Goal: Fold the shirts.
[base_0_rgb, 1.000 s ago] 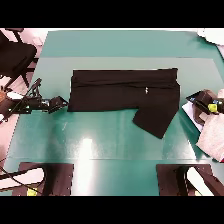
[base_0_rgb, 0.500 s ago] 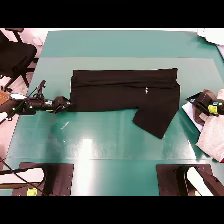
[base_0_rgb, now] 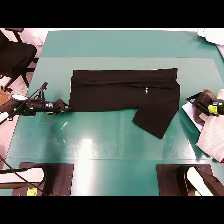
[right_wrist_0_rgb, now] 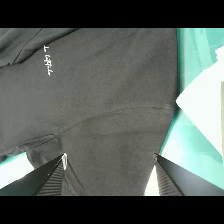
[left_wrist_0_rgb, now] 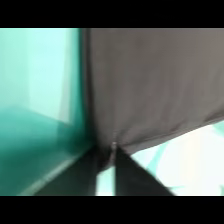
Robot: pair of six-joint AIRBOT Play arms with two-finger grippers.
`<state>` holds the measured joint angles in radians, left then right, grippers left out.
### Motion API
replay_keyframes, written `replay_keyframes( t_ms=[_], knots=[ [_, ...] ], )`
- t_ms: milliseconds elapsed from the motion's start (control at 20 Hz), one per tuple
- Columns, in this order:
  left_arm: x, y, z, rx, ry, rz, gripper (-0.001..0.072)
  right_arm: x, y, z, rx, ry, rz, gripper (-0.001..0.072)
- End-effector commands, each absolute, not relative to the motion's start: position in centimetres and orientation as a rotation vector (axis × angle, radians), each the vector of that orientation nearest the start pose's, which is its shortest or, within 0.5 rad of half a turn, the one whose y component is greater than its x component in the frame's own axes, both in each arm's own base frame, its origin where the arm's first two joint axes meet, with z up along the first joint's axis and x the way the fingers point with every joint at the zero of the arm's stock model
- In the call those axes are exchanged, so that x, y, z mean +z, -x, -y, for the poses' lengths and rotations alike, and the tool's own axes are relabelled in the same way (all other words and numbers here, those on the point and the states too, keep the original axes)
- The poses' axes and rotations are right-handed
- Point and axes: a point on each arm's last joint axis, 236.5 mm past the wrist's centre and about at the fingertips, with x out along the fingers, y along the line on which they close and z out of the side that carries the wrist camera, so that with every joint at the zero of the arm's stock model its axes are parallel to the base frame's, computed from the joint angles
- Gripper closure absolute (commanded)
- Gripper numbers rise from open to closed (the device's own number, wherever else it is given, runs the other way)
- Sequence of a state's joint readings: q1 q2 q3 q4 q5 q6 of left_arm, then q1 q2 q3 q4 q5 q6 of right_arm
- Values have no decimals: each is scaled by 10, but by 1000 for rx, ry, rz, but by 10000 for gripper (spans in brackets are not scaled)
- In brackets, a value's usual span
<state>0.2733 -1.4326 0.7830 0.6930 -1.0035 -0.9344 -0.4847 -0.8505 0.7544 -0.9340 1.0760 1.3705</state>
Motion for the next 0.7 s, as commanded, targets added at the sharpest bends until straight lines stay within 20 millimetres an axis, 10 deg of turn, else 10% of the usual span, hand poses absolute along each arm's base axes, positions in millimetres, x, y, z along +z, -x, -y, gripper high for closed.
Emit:
replay_keyframes(
  t_ms=[0,650],
  knots=[
    [-92,-351,60,-424,573,-1244,682,50,-320,29,-7,-659,-942,93],
    [-100,-330,49,-449,438,-1320,684,4,-307,15,16,-714,-1153,93]
  ],
)
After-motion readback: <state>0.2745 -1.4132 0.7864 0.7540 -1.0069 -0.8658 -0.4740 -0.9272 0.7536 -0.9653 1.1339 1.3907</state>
